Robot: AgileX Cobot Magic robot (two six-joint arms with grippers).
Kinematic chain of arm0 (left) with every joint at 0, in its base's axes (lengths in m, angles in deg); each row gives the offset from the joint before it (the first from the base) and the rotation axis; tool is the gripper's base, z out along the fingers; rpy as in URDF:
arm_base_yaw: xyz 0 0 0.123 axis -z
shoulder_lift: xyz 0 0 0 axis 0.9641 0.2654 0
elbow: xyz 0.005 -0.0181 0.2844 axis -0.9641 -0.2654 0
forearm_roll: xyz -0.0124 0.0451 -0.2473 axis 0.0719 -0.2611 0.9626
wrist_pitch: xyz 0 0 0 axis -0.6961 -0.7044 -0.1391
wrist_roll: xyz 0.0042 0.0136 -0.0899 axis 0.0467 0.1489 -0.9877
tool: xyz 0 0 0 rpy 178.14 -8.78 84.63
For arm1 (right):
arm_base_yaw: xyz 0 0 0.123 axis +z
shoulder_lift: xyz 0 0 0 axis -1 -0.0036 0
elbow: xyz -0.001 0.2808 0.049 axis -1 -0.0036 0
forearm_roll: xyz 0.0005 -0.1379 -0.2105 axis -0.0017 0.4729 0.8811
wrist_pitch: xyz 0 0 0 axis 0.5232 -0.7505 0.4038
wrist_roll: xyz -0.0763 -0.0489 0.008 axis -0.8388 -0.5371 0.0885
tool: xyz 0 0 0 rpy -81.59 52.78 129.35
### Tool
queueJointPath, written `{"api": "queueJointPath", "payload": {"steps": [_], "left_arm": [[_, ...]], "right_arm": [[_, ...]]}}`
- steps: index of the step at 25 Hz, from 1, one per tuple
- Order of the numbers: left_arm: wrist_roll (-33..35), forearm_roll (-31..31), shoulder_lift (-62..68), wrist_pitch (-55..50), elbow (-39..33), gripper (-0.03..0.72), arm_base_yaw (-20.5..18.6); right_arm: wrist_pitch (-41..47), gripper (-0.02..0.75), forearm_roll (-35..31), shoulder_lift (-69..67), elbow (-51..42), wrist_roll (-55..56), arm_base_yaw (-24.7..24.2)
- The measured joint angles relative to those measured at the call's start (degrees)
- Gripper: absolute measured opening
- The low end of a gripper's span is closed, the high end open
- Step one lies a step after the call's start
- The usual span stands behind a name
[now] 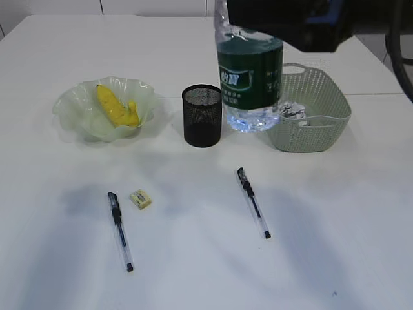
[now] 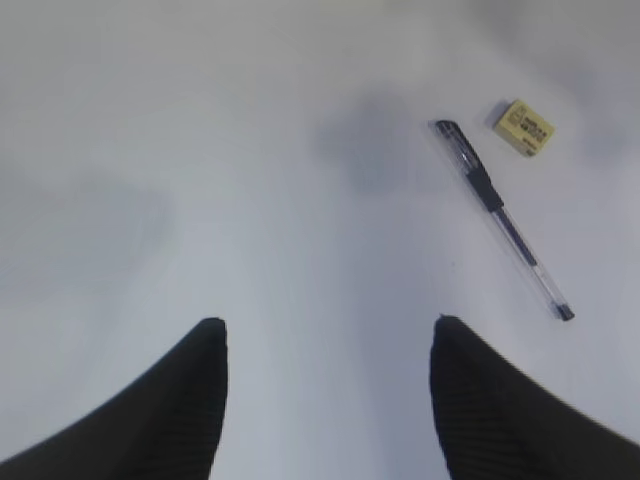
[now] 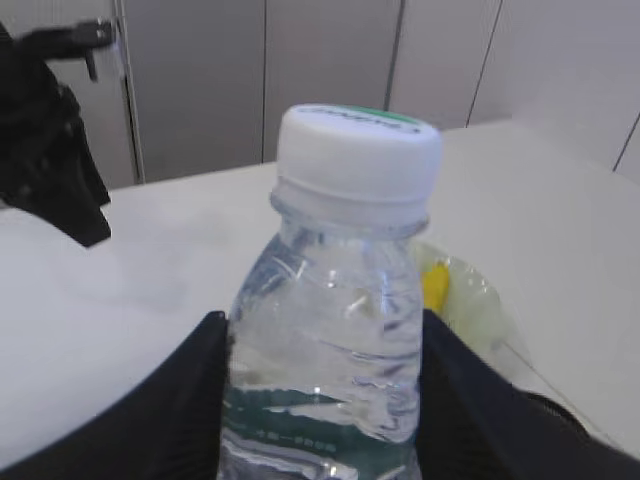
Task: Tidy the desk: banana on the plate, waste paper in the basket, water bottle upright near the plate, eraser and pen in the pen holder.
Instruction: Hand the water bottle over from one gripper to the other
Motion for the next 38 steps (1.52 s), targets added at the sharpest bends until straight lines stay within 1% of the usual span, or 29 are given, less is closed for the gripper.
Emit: {"api": "queueJointPath", "payload": {"steps": [4,6,9,12,17,23,25,27,28,31,33,35,38], "left_arm": [[0.0,-0.9,0.0,2.9,0.0,0.448,0.0],[0.0,-1.4,0.0,5.3,0.0,0.448,0.0],[0.0,-0.9,0.0,11.3,0.0,0.448,0.0],[0.0,0.4,0.0,19.5,0.0,0.448,0.0],[0.1,0.8,0.0,33.2,-0.4,0.447,0.0],[0.1,1.5,0.0,53.7,-5.4,0.447,0.3],[0.1,1.5,0.0,60.5,-7.4,0.447,1.5],[-0.6,0.7,0.0,64.4,-8.7,0.444,3.1],[-2.1,-0.1,0.0,65.7,-8.9,0.442,3.8],[-9.4,-5.8,0.0,69.5,-9.0,0.440,6.6],[-17.4,-11.8,0.0,73.3,-9.0,0.440,8.4],[-26.7,-20.5,0.0,76.7,-9.0,0.440,9.4],[-42.9,-40.4,0.0,84.1,-9.0,0.440,9.7]], "right_arm": [[0.4,0.373,-8.4,0.0,0.0,-5.0,0.0],[0.4,0.369,-9.9,0.0,0.0,-6.0,0.0],[0.4,0.368,-10.4,0.0,0.0,-6.5,0.0],[0.4,0.368,-10.6,0.0,0.0,-6.6,0.0],[0.4,0.368,-10.6,0.0,0.0,-6.8,0.0],[0.0,0.368,-10.6,0.0,0.0,-6.9,0.0],[-0.2,0.368,-10.6,0.0,0.0,-6.9,0.0],[-0.4,0.368,-10.7,0.0,0.0,-6.9,0.0],[-0.6,0.368,-10.7,0.0,0.0,-6.9,0.0],[-1.9,0.368,-10.9,0.0,0.0,-6.9,0.0],[-2.4,0.368,-11.0,0.0,0.0,-6.9,0.0],[-2.9,0.368,-11.1,0.0,0.0,-7.0,0.0],[-3.0,0.368,-11.1,0.0,0.0,-7.0,0.0]]}}
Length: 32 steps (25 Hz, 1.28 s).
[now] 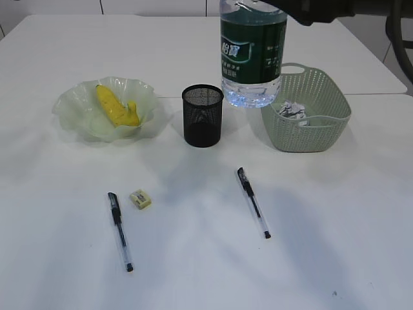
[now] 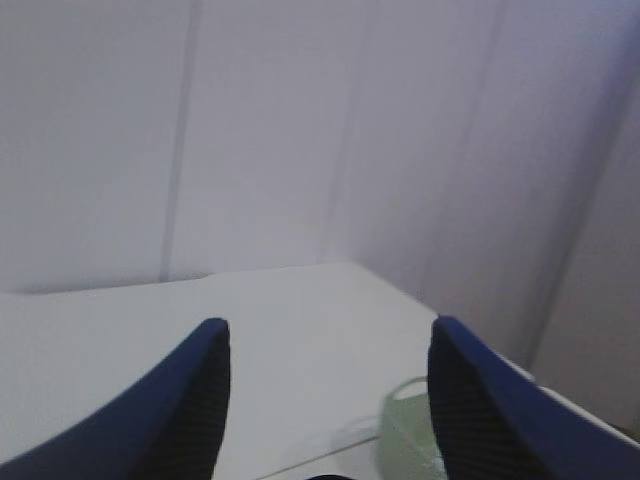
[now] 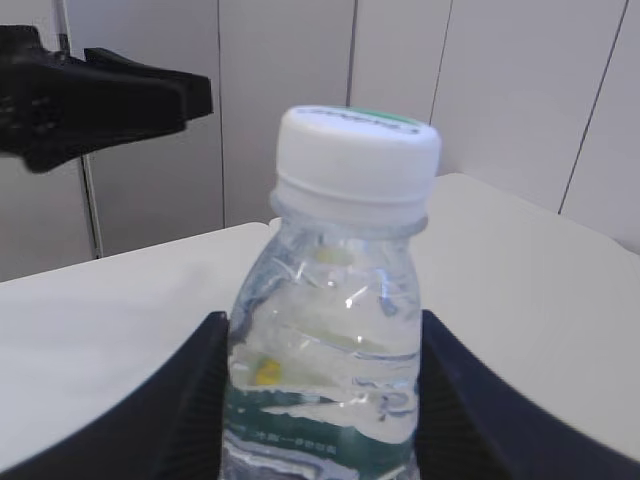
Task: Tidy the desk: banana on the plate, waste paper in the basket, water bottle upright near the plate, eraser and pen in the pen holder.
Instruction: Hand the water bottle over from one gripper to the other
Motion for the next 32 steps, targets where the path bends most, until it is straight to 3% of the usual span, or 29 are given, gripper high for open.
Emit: {"api": "queueJointPath", "payload": {"steps": [5,7,10,17,23,26,32], "left_arm": [[-21.6,-28.9,0.0,13.9,0.0,0.439,0.1],[-27.0,-37.4,0.0,17.5,0.0,0.439,0.1],[-33.1,-44.0,1.1,22.7,0.0,0.439,0.1],[-35.5,-46.1,6.3,30.1,0.0,0.452,0.1],[-35.6,-45.8,6.8,31.3,0.0,0.629,0.1],[-35.6,-45.8,6.8,31.7,0.0,0.679,0.1],[-35.7,-45.9,6.8,31.9,0.0,0.687,0.2]], "right_arm": [[-0.1,0.367,0.0,0.0,0.0,0.0,0.0],[-0.1,0.367,0.0,0.0,0.0,0.0,0.0],[0.6,0.367,0.0,0.0,0.0,-0.1,0.0],[7.5,0.367,0.0,-1.2,0.0,-0.5,0.0],[10.6,0.367,0.3,-2.2,0.0,-0.9,0.5],[10.6,0.367,0.3,-2.8,0.0,-1.0,2.9],[11.2,0.366,0.6,-5.1,1.4,-1.8,8.9]]}}
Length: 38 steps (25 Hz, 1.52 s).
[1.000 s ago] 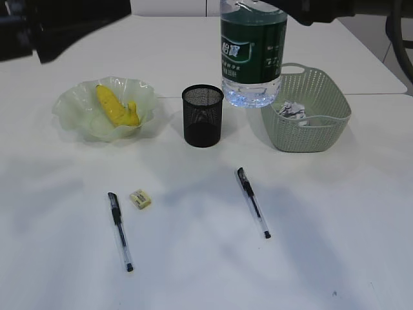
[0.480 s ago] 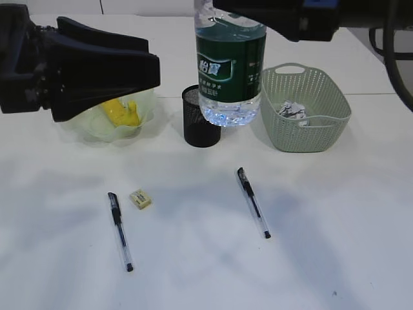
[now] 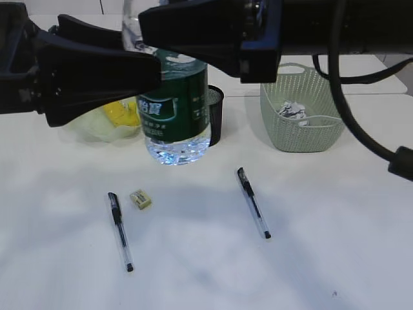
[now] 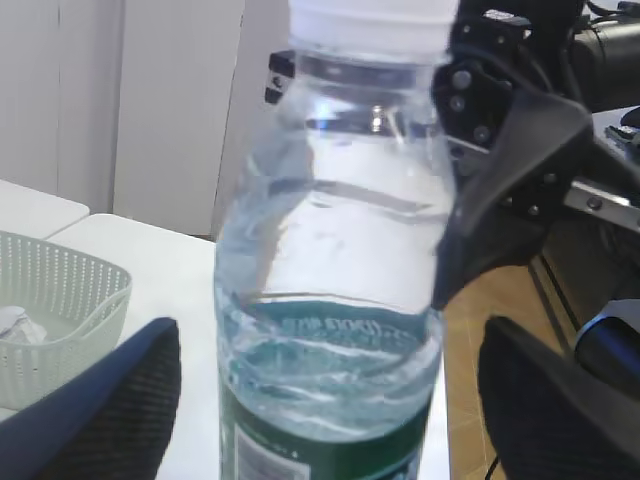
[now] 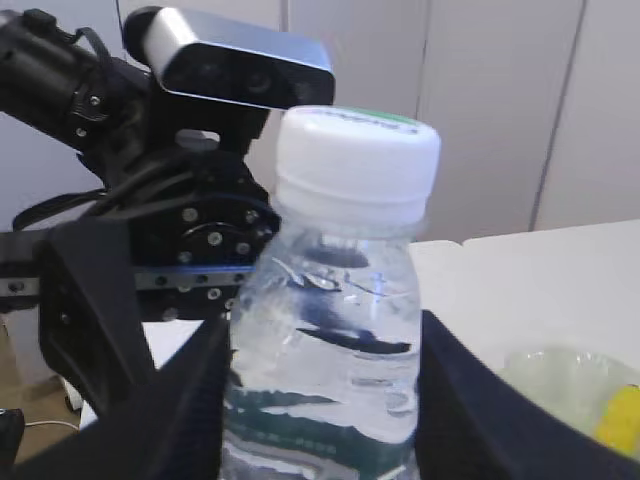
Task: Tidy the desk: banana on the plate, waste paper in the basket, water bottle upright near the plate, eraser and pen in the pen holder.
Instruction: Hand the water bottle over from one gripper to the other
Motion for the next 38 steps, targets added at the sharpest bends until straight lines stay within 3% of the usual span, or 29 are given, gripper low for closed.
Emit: {"api": "queueJointPath", "payload": {"steps": [26,38], "left_arm": [[0.0,0.4,0.0,1.9,0.0,0.680,0.0],[0.2,1.0,0.0,2.8,0.0,0.459,0.1]], "right_arm": [[2.9,0.366,0.0,-1.9,4.3,-0.4,3.2],[3.1,0.366,0.7,-2.2,5.5,-0.2,3.2]]}}
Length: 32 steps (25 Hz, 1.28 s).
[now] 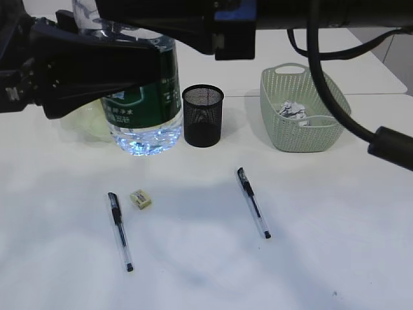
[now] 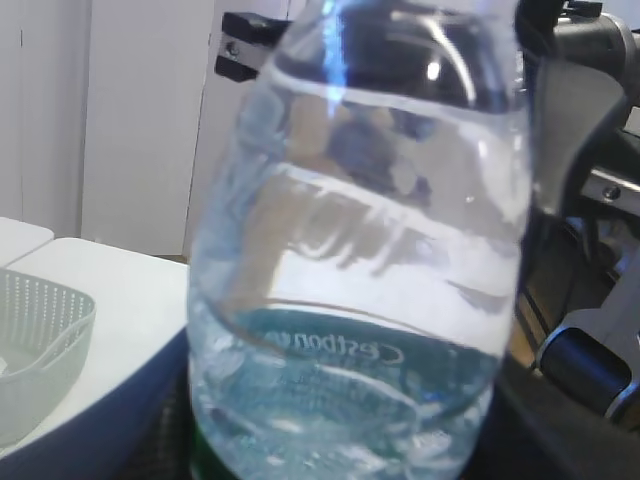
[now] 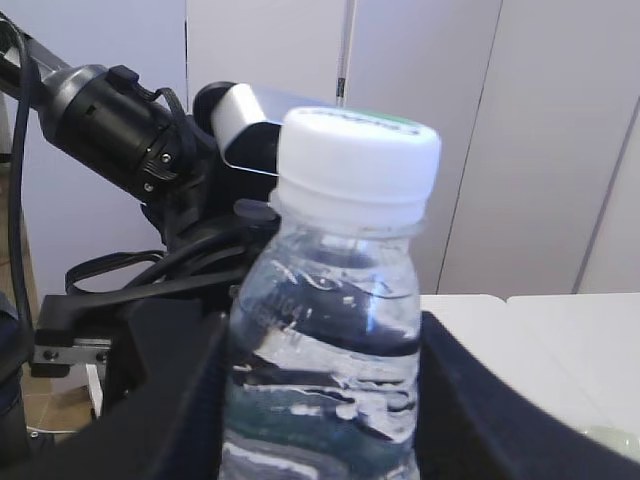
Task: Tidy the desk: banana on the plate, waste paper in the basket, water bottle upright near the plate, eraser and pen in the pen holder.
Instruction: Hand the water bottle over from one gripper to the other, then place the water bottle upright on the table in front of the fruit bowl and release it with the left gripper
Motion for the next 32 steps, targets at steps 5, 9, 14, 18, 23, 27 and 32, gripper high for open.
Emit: {"api": "queueJointPath", "payload": {"steps": [5,9,14,18,23,27,32], "left_arm": [[0.1,0.0,0.0,-0.7,0.0,0.432,0.0],[0.6,0.0,0.0,-2.7,0.0,0.419,0.1],[1.9,-0.4,0.2,-9.5,-0.3,0.416,-0.4],[2.3,0.2,0.2,-10.7,-0.3,0.416,-3.1],[2.4,0.2,0.2,-10.8,-0.3,0.416,-9.8],[2.4,0.7,0.2,-11.3,-0.3,0.416,-15.3],[2.5,1.7,0.2,-11.4,-0.3,0.415,-19.3]], "right_arm": [[-0.6,0.372,0.0,0.0,0.0,0.0,0.0],[-2.2,0.483,0.0,0.0,0.0,0.0,0.0],[-5.8,0.603,-2.5,0.4,0.8,0.0,0.1],[-10.4,0.610,-2.7,0.4,0.9,4.0,0.1],[-12.8,0.606,7.1,0.4,0.9,14.9,0.1],[-13.7,0.598,25.2,0.4,0.9,31.8,0.1],[-16.6,0.596,49.7,0.4,0.9,60.4,0.2]]}}
